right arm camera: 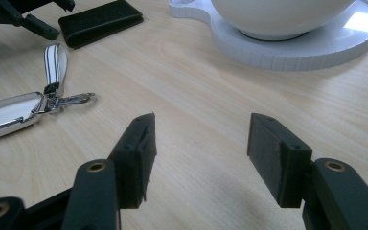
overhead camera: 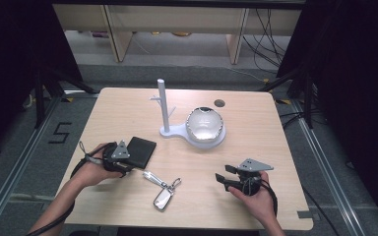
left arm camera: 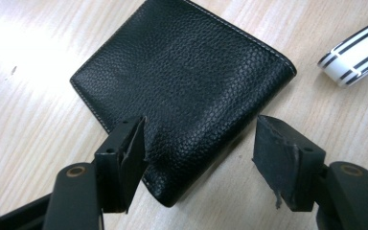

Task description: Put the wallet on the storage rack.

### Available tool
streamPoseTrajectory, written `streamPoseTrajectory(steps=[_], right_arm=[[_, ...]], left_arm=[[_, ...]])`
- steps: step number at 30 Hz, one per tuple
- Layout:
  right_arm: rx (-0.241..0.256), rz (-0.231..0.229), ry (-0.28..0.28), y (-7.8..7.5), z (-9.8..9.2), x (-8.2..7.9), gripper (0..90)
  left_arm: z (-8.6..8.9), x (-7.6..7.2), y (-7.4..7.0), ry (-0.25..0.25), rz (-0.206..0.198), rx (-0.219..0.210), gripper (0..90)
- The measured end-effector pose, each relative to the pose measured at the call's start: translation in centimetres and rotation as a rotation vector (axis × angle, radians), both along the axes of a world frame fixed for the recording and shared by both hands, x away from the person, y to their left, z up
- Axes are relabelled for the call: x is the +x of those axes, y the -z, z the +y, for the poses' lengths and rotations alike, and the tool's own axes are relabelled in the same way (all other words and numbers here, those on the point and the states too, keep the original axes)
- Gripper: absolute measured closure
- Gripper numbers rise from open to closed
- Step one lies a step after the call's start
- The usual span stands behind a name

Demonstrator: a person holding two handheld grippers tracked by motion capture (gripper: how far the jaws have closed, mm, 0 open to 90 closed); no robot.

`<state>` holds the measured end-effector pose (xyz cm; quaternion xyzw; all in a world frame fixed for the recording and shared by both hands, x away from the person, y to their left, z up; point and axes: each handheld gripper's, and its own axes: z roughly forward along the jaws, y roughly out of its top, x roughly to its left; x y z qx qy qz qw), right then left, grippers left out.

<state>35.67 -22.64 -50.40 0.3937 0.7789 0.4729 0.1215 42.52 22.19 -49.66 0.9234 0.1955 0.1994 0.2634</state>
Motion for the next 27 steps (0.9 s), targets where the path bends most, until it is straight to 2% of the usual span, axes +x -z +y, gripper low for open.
streamPoseTrajectory(steps=[2,3,6,8,9,11,13,15,16,17,18,20,23,24,25,26,27], right_arm=[[-0.016,-0.033,-0.004,0.0,-0.1,0.1,44.3],[-0.007,-0.020,-0.008,0.0,0.0,0.1,44.3],[0.011,-0.026,-0.016,0.0,0.1,0.2,44.4],[0.000,-0.026,-0.006,0.0,0.0,0.1,44.3],[0.004,-0.010,-0.010,0.0,0.0,0.1,44.4],[-0.004,-0.017,-0.009,0.0,-0.1,0.1,44.4],[-0.004,-0.018,-0.009,0.0,-0.1,0.1,44.4],[0.008,0.005,-0.002,0.0,0.0,0.0,44.4],[-0.014,-0.028,-0.005,0.0,-0.1,0.1,44.4],[-0.004,0.002,0.001,0.0,0.0,0.0,44.4],[-0.003,0.006,0.003,0.0,0.0,-0.1,44.5],[0.012,0.005,0.000,0.1,0.1,-0.1,44.4],[0.020,-0.006,-0.005,0.3,0.2,0.0,44.4],[0.027,0.005,-0.004,0.3,0.2,-0.1,44.5],[0.011,-0.017,-0.013,0.3,0.1,0.1,44.5],[0.011,-0.018,-0.015,0.3,0.0,0.1,44.6],[0.012,-0.019,-0.015,0.3,0.0,0.1,44.6]], left_arm=[[-0.1,0.3,0.1,0.021,0.008,0.028,35.6],[-0.2,0.5,0.1,0.033,0.008,0.034,35.6],[-0.3,0.7,0.1,0.042,0.021,0.032,35.6],[-0.2,1.1,-0.1,0.066,0.053,0.053,36.2],[-0.1,1.1,-0.1,0.075,0.053,0.056,37.1],[-0.1,1.2,-0.3,0.090,0.065,0.084,38.6],[-0.2,1.2,-0.3,0.095,0.079,0.085,37.8],[-0.2,1.3,-0.3,0.094,0.082,0.084,37.2],[-0.2,1.4,-0.4,0.096,0.096,0.094,37.3],[-0.2,1.5,-0.4,0.094,0.094,0.086,38.4],[-0.2,1.7,-0.4,0.094,0.107,0.088,39.2],[0.0,1.9,-0.3,0.088,0.113,0.060,40.7],[0.1,2.1,-0.3,0.090,0.109,0.056,47.1],[0.0,2.1,-0.4,0.103,0.112,0.070,48.9],[0.0,2.2,-0.6,0.120,0.103,0.099,51.5],[-0.1,2.1,-0.4,0.115,0.077,0.090,55.0],[0.0,2.1,-0.5,0.125,0.060,0.099,60.5]])
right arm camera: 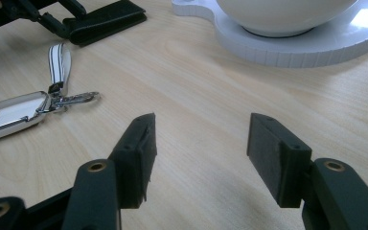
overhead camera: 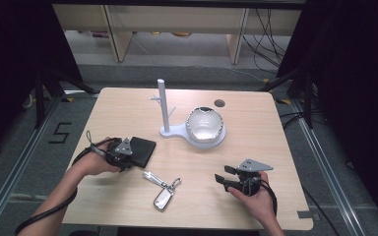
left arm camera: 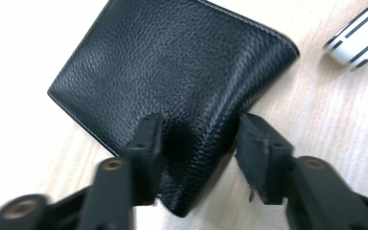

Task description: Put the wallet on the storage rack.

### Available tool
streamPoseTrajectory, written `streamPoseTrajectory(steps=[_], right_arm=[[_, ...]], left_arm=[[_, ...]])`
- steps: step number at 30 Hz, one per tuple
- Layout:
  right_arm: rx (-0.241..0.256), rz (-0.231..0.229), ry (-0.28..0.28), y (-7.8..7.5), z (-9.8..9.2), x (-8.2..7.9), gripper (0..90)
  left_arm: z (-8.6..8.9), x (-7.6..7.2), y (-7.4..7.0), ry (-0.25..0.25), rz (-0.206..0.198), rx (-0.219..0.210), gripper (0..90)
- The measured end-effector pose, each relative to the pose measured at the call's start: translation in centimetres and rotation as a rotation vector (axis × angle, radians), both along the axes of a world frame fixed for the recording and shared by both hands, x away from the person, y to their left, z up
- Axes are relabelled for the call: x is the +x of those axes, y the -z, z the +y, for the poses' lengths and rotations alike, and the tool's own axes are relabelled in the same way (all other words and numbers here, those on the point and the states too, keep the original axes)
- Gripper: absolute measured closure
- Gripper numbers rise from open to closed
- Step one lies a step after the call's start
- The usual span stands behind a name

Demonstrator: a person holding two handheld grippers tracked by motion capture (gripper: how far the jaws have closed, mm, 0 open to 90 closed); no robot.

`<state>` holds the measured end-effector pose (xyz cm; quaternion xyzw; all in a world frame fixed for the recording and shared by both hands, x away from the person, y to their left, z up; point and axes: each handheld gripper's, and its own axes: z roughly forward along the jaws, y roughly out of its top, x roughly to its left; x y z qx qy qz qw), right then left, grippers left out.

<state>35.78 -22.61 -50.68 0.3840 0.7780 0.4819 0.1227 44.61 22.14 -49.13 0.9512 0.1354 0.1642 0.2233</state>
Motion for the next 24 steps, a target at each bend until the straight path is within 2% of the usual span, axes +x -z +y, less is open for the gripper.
streamPoseTrajectory(steps=[2,5,6,7,8,9,10,12,13,14,15,17,18,19,21,24], right_arm=[[0.001,-0.001,-0.001,0.0,0.0,0.0,44.7],[-0.012,0.007,0.003,-0.2,-0.1,-0.1,44.7],[-0.015,0.017,0.007,-0.4,0.0,-0.2,44.8],[0.012,0.018,0.015,-0.5,0.3,-0.3,45.2],[0.012,0.018,0.015,-0.5,0.3,-0.3,45.2],[-0.019,0.018,0.004,-0.8,0.2,-0.3,45.7],[-0.029,-0.013,-0.020,-1.1,0.2,-0.1,47.2],[-0.045,0.002,-0.025,-1.7,0.5,-0.2,48.5],[-0.070,0.015,-0.044,-2.0,0.6,-0.3,48.6],[-0.092,-0.003,-0.068,-2.2,0.7,0.0,49.6],[-0.099,0.001,-0.068,-2.4,1.0,-0.2,51.2],[-0.145,-0.011,-0.107,-2.9,1.3,0.1,53.4],[-0.145,-0.011,-0.107,-2.9,1.3,0.1,53.4],[-0.178,-0.005,-0.142,-3.4,1.8,0.2,54.4],[-0.254,0.021,-0.197,-4.1,2.5,0.5,55.0],[-0.407,0.042,-0.315,-5.1,3.8,0.9,54.8]], left_arm=[[0.0,0.0,0.1,-0.031,-0.015,-0.041,71.3],[-0.2,-0.1,-0.1,-0.036,-0.023,-0.041,79.0],[-0.3,-0.1,-0.2,-0.038,-0.022,-0.037,79.0],[-0.6,-0.2,-0.4,-0.045,-0.037,-0.048,80.7],[-0.6,-0.2,-0.4,-0.045,-0.037,-0.048,81.2],[-0.6,-0.2,-0.9,-0.034,-0.023,-0.019,81.2],[-0.7,-0.3,-1.5,-0.040,-0.062,-0.023,81.5],[-0.7,-0.4,-2.5,-0.050,-0.060,-0.053,81.7],[-0.6,-0.5,-3.1,-0.050,-0.066,-0.052,81.9],[-0.7,-0.7,-3.6,-0.059,-0.056,-0.067,82.0],[-0.8,-0.8,-4.0,-0.058,-0.045,-0.074,82.0],[-1.0,-1.3,-5.0,-0.056,-0.025,-0.076,82.0],[-1.0,-1.3,-5.0,-0.056,-0.025,-0.076,81.9],[-1.4,-1.6,-5.9,-0.065,0.010,-0.091,81.8],[-1.9,-1.9,-6.8,-0.068,0.052,-0.114,81.5],[-2.9,-2.5,-8.2,-0.044,0.079,-0.126,81.3]])
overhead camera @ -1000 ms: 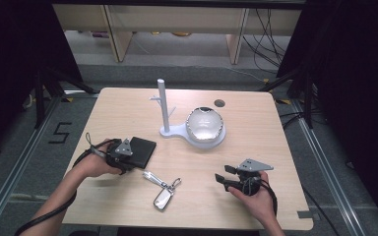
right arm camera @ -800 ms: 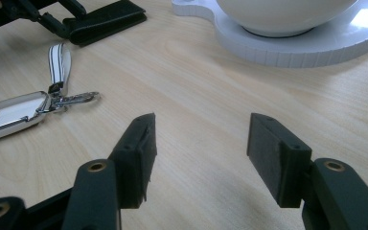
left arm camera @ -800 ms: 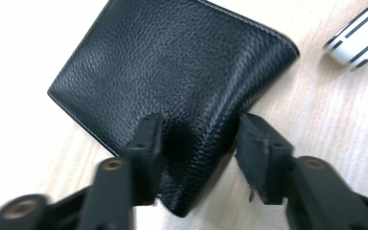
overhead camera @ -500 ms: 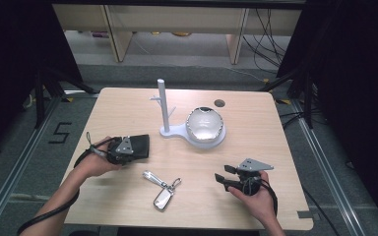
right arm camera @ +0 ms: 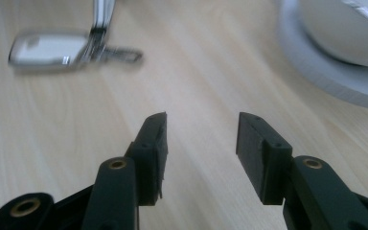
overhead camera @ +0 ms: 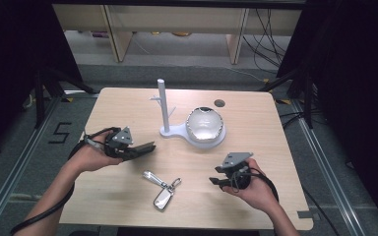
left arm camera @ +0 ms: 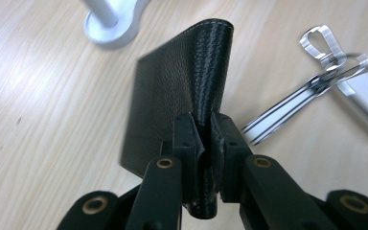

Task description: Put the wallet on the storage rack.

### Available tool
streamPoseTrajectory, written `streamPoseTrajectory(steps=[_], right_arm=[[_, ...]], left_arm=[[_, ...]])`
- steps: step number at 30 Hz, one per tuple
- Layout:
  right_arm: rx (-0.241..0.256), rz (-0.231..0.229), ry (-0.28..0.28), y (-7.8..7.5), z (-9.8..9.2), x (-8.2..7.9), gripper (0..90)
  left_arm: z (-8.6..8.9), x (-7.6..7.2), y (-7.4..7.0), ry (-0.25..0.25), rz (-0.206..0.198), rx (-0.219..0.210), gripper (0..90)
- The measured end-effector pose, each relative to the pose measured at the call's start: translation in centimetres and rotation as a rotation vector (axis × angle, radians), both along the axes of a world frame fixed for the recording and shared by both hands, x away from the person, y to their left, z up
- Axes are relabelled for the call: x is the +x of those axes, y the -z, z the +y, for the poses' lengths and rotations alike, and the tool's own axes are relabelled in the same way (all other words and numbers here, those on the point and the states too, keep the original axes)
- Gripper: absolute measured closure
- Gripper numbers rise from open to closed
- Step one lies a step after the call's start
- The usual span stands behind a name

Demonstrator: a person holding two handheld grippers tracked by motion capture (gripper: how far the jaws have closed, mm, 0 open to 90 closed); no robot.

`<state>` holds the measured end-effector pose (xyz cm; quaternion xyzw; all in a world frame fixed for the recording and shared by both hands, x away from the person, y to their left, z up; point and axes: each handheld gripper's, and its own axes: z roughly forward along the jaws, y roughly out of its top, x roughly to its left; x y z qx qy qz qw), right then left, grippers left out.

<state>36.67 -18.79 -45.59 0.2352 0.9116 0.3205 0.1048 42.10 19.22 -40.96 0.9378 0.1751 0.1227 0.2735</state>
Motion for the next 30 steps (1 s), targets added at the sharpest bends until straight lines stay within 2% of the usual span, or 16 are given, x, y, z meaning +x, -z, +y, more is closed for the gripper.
streamPoseTrajectory(steps=[1,2,3,4,5,6,9,11,14,16,18,19,20,26,30], right_arm=[[0.000,0.000,0.000,0.0,0.0,0.0,54.8],[-0.095,0.033,-0.080,-0.8,0.9,0.4,54.3],[-0.095,0.033,-0.080,-0.8,0.9,0.4,54.3],[-0.171,0.033,-0.160,-1.4,1.8,0.8,53.0],[-0.204,0.042,-0.178,-1.7,2.3,0.9,52.0],[-0.234,0.036,-0.198,-2.0,2.7,1.1,51.4],[-0.275,0.000,-0.233,-2.9,3.8,1.5,50.0],[-0.277,-0.046,-0.240,-3.6,4.4,1.7,49.2],[-0.242,-0.102,-0.253,-4.7,5.3,1.9,47.6],[-0.231,-0.112,-0.253,-5.1,5.6,1.9,46.9],[-0.216,-0.162,-0.273,-6.2,6.6,2.2,46.2],[-0.209,-0.169,-0.276,-6.5,6.9,2.3,46.2],[-0.206,-0.177,-0.286,-6.7,7.2,2.4,46.2],[-0.207,-0.172,-0.338,-7.1,8.8,2.6,47.4],[-0.222,-0.140,-0.375,-6.6,9.7,2.6,49.8]], left_arm=[[0.0,0.0,0.0,0.000,0.000,0.000,81.2],[-0.9,-0.4,-0.8,0.029,0.020,0.004,81.1],[-0.9,-0.4,-0.8,0.029,0.020,0.004,81.1],[-1.8,-0.7,-1.5,0.060,0.030,0.002,81.1],[-2.3,-0.9,-1.7,0.076,0.032,0.001,81.2],[-2.8,-1.1,-1.8,0.070,0.040,-0.024,81.2],[-4.0,-1.4,-2.3,0.107,0.033,-0.003,81.3],[-4.6,-1.4,-2.6,0.128,0.032,0.011,81.4],[-5.6,-1.6,-3.1,0.155,0.016,0.023,81.4],[-6.0,-1.6,-3.2,0.163,0.016,0.022,81.4],[-7.1,-1.8,-3.5,0.198,0.010,0.026,81.3],[-7.1,-1.8,-3.5,0.198,0.010,0.026,81.3],[-7.9,-1.8,-3.6,0.215,0.013,0.029,81.3],[-9.2,-1.8,-3.2,0.243,0.015,0.032,81.3],[-10.0,-1.9,-3.0,0.259,0.020,0.032,81.2]])
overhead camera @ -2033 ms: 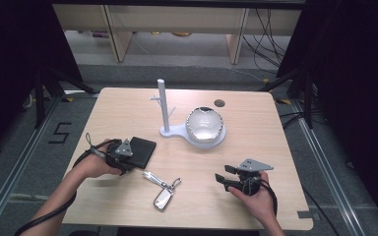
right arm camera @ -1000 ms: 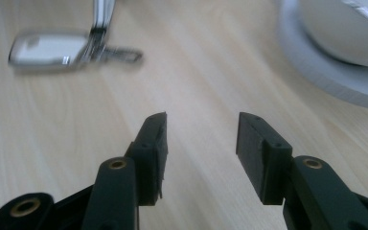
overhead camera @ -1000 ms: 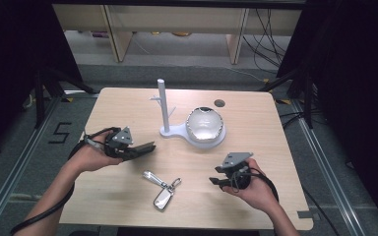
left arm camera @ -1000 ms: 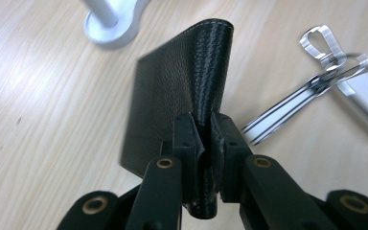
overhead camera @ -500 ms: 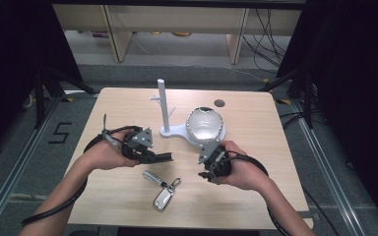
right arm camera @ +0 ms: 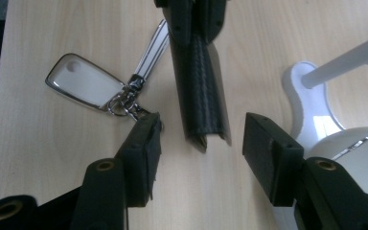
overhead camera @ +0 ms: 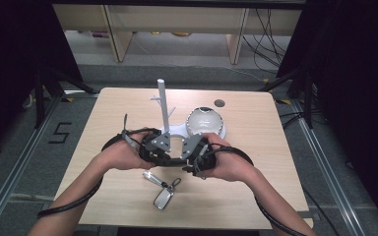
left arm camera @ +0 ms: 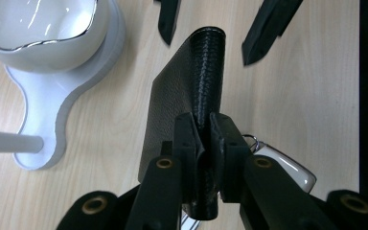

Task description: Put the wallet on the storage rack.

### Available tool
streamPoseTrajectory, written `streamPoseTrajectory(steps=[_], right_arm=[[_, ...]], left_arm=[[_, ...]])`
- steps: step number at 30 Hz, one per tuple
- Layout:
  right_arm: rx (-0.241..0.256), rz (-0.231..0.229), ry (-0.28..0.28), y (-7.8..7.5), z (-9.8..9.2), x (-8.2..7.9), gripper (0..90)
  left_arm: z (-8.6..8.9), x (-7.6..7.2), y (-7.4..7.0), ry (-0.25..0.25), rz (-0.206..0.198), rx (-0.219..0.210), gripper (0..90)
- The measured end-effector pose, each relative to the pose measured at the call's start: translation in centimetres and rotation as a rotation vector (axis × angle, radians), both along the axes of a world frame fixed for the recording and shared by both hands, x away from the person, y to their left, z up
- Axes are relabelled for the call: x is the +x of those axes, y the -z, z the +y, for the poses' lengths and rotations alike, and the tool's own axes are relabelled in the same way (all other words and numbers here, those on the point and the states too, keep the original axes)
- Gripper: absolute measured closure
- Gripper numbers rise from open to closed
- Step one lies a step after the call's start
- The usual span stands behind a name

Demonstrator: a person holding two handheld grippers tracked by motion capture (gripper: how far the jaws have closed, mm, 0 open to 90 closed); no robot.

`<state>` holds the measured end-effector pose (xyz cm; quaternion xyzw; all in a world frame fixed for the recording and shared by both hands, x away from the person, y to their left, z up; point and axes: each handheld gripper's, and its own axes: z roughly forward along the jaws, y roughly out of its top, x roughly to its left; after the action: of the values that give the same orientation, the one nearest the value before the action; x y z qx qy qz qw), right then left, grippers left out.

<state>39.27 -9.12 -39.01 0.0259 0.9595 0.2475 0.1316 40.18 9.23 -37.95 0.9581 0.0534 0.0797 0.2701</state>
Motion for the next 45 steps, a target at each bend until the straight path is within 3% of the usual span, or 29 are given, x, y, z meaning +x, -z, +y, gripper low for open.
streamPoseTrajectory(steps=[1,3,4,5,6,8,9,11,12,13,14,15,16,17,19,25,26,28,29,31,32,38,39,40,42,45], right_arm=[[-0.007,-0.004,-0.004,0.1,0.1,0.1,51.3],[0.002,0.047,0.001,0.6,0.4,0.1,58.2],[0.002,0.047,0.001,0.6,0.4,0.1,58.2],[0.012,0.061,0.020,0.9,0.5,0.0,65.6],[0.012,0.061,0.020,0.9,0.5,0.0,65.6],[0.003,0.065,-0.038,0.9,0.4,0.3,75.1],[0.010,0.073,-0.014,0.9,0.2,0.1,76.1],[0.004,0.054,-0.028,0.8,0.1,0.3,76.5],[0.012,0.066,-0.035,0.6,-0.3,0.5,77.0],[0.008,0.060,-0.021,0.5,-0.5,0.6,77.1],[0.008,0.071,0.010,0.5,-0.8,0.5,77.1],[0.000,0.048,0.002,0.4,-1.0,0.7,77.1],[0.006,0.076,0.060,0.4,-1.3,0.4,77.1],[0.011,0.062,0.031,0.3,-1.5,0.8,77.1],[0.018,0.057,0.044,0.0,-2.1,1.1,77.1],[0.033,0.059,0.081,-0.7,-3.2,1.6,77.1],[0.032,0.068,0.094,-0.9,-3.6,1.7,77.0],[0.035,0.072,0.108,-1.2,-4.0,1.9,77.0],[0.043,0.063,0.110,-1.2,-4.1,2.0,77.0],[0.042,0.070,0.095,-1.3,-4.3,2.2,77.0],[0.050,0.068,0.109,-1.4,-4.6,2.4,77.0],[0.066,0.085,0.151,-1.8,-5.3,2.7,77.0],[0.078,0.096,0.161,-1.9,-5.5,3.0,77.0],[0.078,0.096,0.161,-1.9,-5.5,3.0,77.0],[0.100,0.112,0.177,-2.2,-6.0,3.4,77.0],[0.112,0.118,0.194,-2.3,-6.3,3.6,77.0]], left_arm=[[-0.2,0.0,0.0,0.008,-0.003,0.003,81.2],[-0.6,-0.2,0.1,0.021,-0.002,0.001,81.1],[-0.6,-0.2,0.1,0.021,-0.002,0.001,81.1],[-0.7,-0.3,0.2,0.024,-0.001,-0.013,81.1],[-0.7,-0.3,0.2,0.024,-0.001,-0.013,81.1],[-0.7,-0.3,0.2,0.029,-0.004,-0.026,80.6],[-0.6,-0.2,0.2,0.028,-0.011,-0.037,79.8],[-0.5,-0.2,0.2,0.029,-0.022,-0.057,75.0],[-0.2,-0.4,0.2,0.023,-0.053,-0.107,70.2],[0.0,-0.4,0.1,0.015,-0.076,-0.125,63.8],[0.3,-0.4,-0.1,0.024,-0.110,-0.130,58.1],[0.6,-0.4,-0.2,0.035,-0.142,-0.131,52.7],[0.9,-0.5,-0.2,0.022,-0.165,-0.162,48.7],[1.4,-0.5,-0.4,0.029,-0.189,-0.163,45.2],[2.2,-0.8,-0.2,-0.004,-0.218,-0.225,39.8],[4.4,-1.5,0.6,-0.088,-0.255,-0.298,32.6],[5.2,-1.8,1.2,-0.123,-0.259,-0.337,32.5],[5.7,-2.0,1.5,-0.135,-0.260,-0.348,32.3],[6.5,-2.4,2.3,-0.181,-0.261,-0.395,32.3],[6.9,-2.6,2.7,-0.199,-0.264,-0.403,32.3],[7.6,-2.9,3.7,-0.237,-0.270,-0.434,32.4],[8.8,-3.8,6.2,-0.315,-0.243,-0.493,32.4],[9.1,-4.1,7.1,-0.348,-0.236,-0.521,32.3],[9.1,-4.1,7.1,-0.348,-0.236,-0.521,32.4],[9.6,-4.4,8.5,-0.387,-0.226,-0.565,32.4],[9.7,-4.7,9.3,-0.422,-0.217,-0.588,32.4]])
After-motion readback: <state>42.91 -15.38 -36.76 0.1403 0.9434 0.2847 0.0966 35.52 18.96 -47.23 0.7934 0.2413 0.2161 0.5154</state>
